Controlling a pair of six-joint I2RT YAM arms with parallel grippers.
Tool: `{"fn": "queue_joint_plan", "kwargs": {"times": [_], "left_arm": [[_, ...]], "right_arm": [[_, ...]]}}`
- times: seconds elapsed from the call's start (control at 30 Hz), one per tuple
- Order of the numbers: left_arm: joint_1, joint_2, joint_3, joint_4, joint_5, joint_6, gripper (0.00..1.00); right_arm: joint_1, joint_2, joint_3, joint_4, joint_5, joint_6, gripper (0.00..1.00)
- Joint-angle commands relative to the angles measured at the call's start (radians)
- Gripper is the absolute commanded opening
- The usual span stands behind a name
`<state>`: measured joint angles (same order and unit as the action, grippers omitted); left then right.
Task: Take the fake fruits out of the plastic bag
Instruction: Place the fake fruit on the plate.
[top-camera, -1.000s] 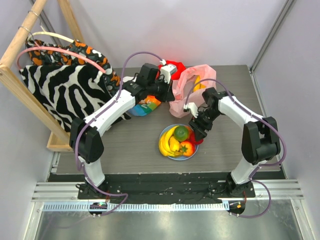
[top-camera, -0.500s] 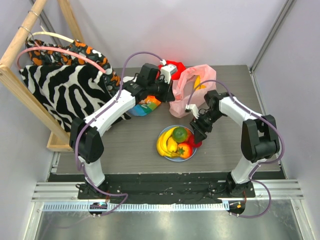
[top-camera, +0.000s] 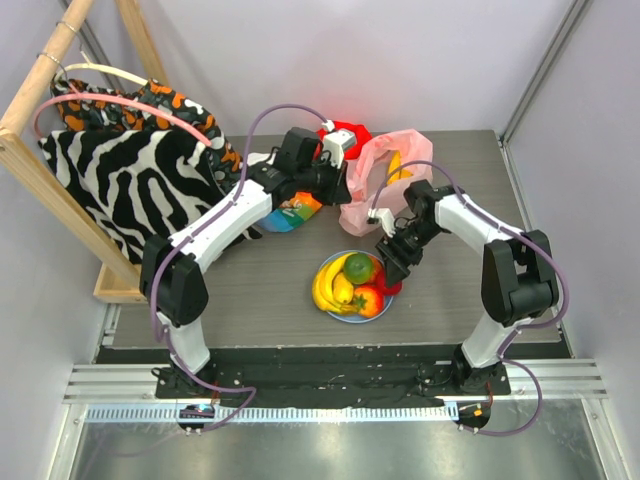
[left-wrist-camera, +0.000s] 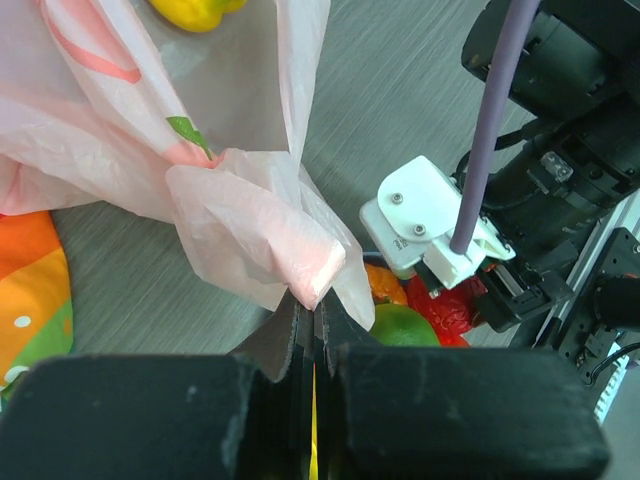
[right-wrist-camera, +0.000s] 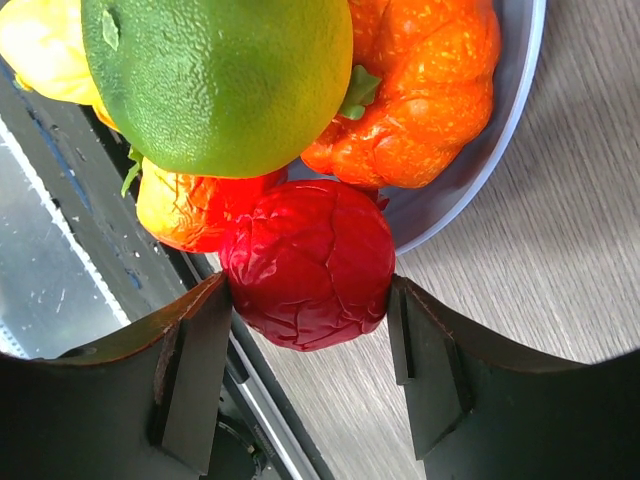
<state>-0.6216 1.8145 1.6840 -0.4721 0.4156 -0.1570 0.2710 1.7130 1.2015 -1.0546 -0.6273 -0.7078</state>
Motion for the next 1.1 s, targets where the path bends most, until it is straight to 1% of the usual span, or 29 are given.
{"fn": "queue_joint_plan", "kwargs": {"times": [0.0,0.13,0.23,0.3,0.37,0.4,0.5,0.7,0.73,0.77,1.07], "left_arm": [[-0.004,0.005,0.045,0.026,0.012,-0.007,0.00],[-0.004,0.011,0.048,0.029,0.015,-0.010,0.00],[-0.004,0.012,0.051,0.030,0.018,-0.012,0.00],[-0.004,0.014,0.052,0.030,0.022,-0.015,0.00],[-0.004,0.012,0.051,0.032,0.020,-0.015,0.00],[-0.004,0.012,0.052,0.030,0.022,-0.015,0.00],[-0.004,0.012,0.052,0.032,0.022,-0.015,0.00],[-0.004,0.008,0.051,0.029,0.020,-0.012,0.00],[-0.004,0.008,0.048,0.029,0.020,-0.012,0.00],[-0.004,0.008,0.046,0.029,0.022,-0.012,0.00],[-0.004,0.006,0.046,0.030,0.020,-0.012,0.00]], "right_arm": [[0.042,-0.041,-0.014,0.093,0.101,0.050,0.65],[0.054,-0.058,-0.014,0.105,0.129,0.076,0.68],[0.054,-0.069,-0.014,0.105,0.130,0.087,0.75],[0.054,-0.084,-0.016,0.104,0.129,0.085,0.81],[0.056,-0.090,-0.014,0.104,0.124,0.085,0.84],[0.056,-0.095,-0.013,0.102,0.124,0.085,0.87],[0.054,-0.098,-0.010,0.094,0.110,0.077,0.89],[0.056,-0.095,0.001,0.079,0.106,0.070,0.90],[0.054,-0.096,0.003,0.076,0.106,0.067,0.92],[0.056,-0.101,0.004,0.074,0.106,0.065,0.99],[0.056,-0.109,0.024,0.045,0.090,0.051,1.00]]}}
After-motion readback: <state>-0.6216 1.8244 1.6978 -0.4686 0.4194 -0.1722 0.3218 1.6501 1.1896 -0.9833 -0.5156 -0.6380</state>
